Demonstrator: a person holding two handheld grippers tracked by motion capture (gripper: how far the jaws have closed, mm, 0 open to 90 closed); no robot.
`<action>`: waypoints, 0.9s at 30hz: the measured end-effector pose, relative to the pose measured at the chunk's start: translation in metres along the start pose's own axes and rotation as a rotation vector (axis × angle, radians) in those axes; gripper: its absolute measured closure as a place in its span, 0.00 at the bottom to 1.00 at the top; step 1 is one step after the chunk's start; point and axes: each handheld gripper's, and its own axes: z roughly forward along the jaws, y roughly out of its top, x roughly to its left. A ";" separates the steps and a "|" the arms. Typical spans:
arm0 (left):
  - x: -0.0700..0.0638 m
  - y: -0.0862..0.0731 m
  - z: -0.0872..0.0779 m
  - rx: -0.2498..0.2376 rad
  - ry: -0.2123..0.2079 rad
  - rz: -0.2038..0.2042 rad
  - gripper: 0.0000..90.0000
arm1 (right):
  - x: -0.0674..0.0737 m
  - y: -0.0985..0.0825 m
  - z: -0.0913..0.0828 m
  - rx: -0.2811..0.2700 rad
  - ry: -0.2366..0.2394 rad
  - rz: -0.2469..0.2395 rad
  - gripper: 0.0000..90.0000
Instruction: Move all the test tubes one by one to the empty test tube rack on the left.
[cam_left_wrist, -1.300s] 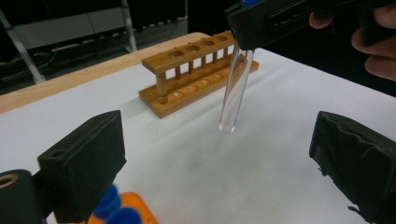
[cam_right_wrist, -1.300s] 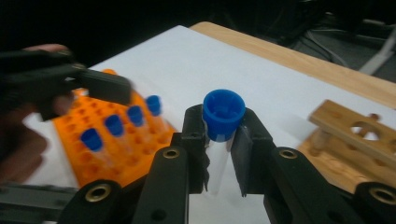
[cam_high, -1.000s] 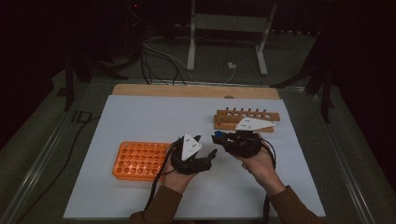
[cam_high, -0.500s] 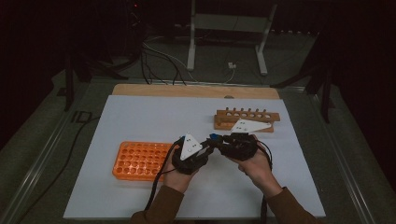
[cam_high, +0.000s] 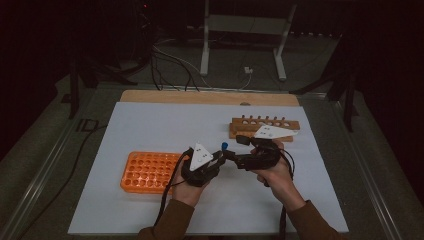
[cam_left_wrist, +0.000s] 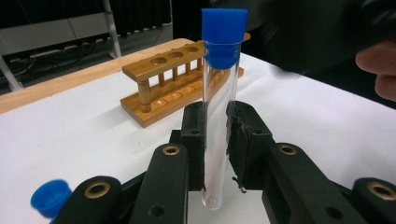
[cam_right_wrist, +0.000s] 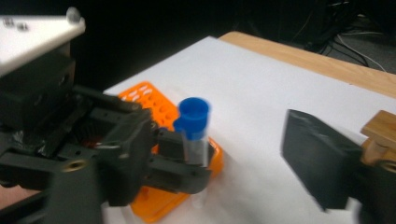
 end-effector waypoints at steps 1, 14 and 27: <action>0.001 -0.001 -0.001 0.001 -0.001 -0.002 0.86 | -0.001 0.000 -0.001 -0.009 -0.009 0.007 0.16; 0.005 -0.008 -0.015 -0.004 -0.030 -0.012 0.86 | -0.019 -0.005 -0.008 -0.016 -0.137 -0.027 0.00; 0.008 -0.021 -0.032 -0.006 -0.048 -0.029 0.86 | -0.040 -0.018 -0.005 -0.009 -0.205 -0.001 0.00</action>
